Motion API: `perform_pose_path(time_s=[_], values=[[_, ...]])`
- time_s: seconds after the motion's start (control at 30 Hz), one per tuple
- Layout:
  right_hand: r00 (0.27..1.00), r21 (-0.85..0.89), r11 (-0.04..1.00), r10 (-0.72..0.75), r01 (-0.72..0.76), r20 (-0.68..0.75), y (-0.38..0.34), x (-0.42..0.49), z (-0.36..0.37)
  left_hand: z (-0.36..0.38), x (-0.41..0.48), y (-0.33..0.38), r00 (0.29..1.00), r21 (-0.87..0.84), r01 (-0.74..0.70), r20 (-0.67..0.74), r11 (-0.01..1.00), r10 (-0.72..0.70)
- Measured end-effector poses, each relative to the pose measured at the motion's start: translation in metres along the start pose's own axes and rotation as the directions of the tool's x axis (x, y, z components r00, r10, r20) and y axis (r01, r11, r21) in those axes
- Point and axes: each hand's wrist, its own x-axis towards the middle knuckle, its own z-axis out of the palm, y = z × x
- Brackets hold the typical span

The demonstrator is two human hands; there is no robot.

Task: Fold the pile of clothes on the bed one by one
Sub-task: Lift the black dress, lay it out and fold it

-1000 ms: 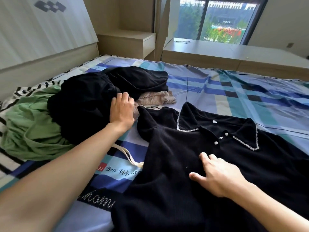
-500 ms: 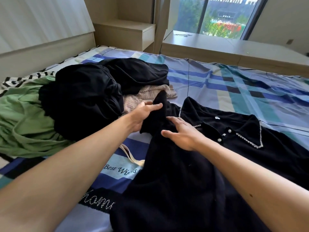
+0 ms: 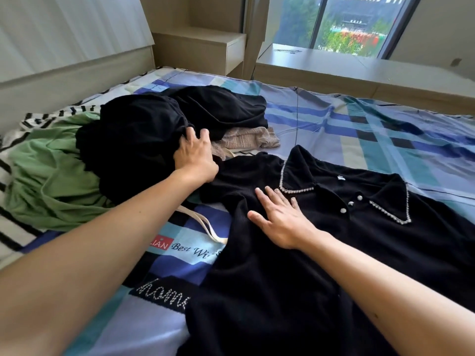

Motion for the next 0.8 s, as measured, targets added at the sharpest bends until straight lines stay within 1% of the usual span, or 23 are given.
perform_pose_path(time_s=[0.07,0.1,0.13,0.17,0.2,0.27,0.33,0.4,0.43,0.47,0.5,0.53,0.57,0.6,0.63,0.67,0.7,0.73,0.8], values=[[0.999,0.007,0.999,-0.039,0.039,0.004,0.002,-0.026,0.003,0.001,-0.010,0.004,0.976,0.111,-0.165,-0.126,0.980,0.178],[0.998,-0.008,0.998,-0.066,0.066,0.013,0.004,-0.041,0.005,0.000,-0.017,0.009,0.946,0.146,-0.271,-0.143,0.952,0.291],[0.995,-0.035,0.995,-0.090,0.091,0.031,0.008,-0.060,0.007,-0.002,-0.028,0.016,0.912,0.153,-0.381,-0.104,0.912,0.398],[0.993,-0.067,0.991,-0.109,0.112,0.055,0.012,-0.079,0.008,-0.005,-0.040,0.023,0.870,0.122,-0.485,-0.034,0.866,0.492],[0.989,-0.088,0.988,-0.118,0.126,0.084,0.018,-0.099,0.008,-0.009,-0.056,0.031,0.821,0.046,-0.571,0.053,0.820,0.569],[0.984,-0.062,0.990,-0.120,0.129,0.128,0.032,-0.138,0.004,-0.019,-0.095,0.043,0.702,-0.144,-0.672,0.191,0.727,0.686],[0.988,0.038,0.992,-0.123,0.119,0.093,0.045,-0.176,-0.006,-0.033,-0.141,0.051,0.566,-0.235,-0.758,0.227,0.609,0.792],[0.989,0.101,0.984,-0.140,0.145,-0.056,0.055,-0.216,-0.020,-0.052,-0.191,0.055,0.425,-0.336,-0.791,0.300,0.512,0.854],[0.978,0.113,0.978,-0.161,0.176,-0.133,0.057,-0.233,-0.027,-0.059,-0.210,0.053,0.364,-0.380,-0.778,0.378,0.501,0.852],[0.966,0.116,0.971,-0.187,0.209,-0.177,0.060,-0.251,-0.033,-0.064,-0.226,0.050,0.315,-0.384,-0.762,0.484,0.522,0.816],[0.958,0.114,0.963,-0.223,0.245,-0.180,0.063,-0.266,-0.037,-0.065,-0.236,0.044,0.283,-0.333,-0.767,0.592,0.549,0.754],[0.958,0.105,0.957,-0.256,0.270,-0.134,0.065,-0.281,-0.039,-0.063,-0.243,0.038,0.271,-0.242,-0.801,0.669,0.547,0.692],[0.961,0.079,0.959,-0.270,0.274,-0.050,0.069,-0.292,-0.039,-0.059,-0.246,0.032,0.273,-0.151,-0.845,0.704,0.514,0.656],[0.964,0.023,0.966,-0.260,0.259,0.054,0.071,-0.301,-0.036,-0.054,-0.248,0.026,0.282,-0.086,-0.875,0.709,0.476,0.647],[0.959,-0.063,0.966,-0.241,0.252,0.146,0.074,-0.308,-0.031,-0.048,-0.249,0.023,0.302,-0.041,-0.888,0.699,0.458,0.648],[0.953,-0.159,0.954,-0.222,0.256,0.206,0.076,-0.312,-0.025,-0.043,-0.250,0.020,0.329,-0.014,-0.889,0.675,0.457,0.660],[0.953,-0.233,0.939,-0.203,0.255,0.226,0.078,-0.314,-0.019,-0.040,-0.251,0.019,0.349,-0.007,-0.885,0.653,0.466,0.672],[0.960,-0.272,0.932,-0.186,0.240,0.211,0.079,-0.315,-0.016,-0.038,-0.251,0.019,0.366,-0.008,-0.878,0.632,0.479,0.683],[0.977,-0.308,0.932,-0.153,0.192,0.147,0.082,-0.316,-0.016,-0.035,-0.248,0.018,0.389,0.005,-0.875,0.602,0.483,0.697]])
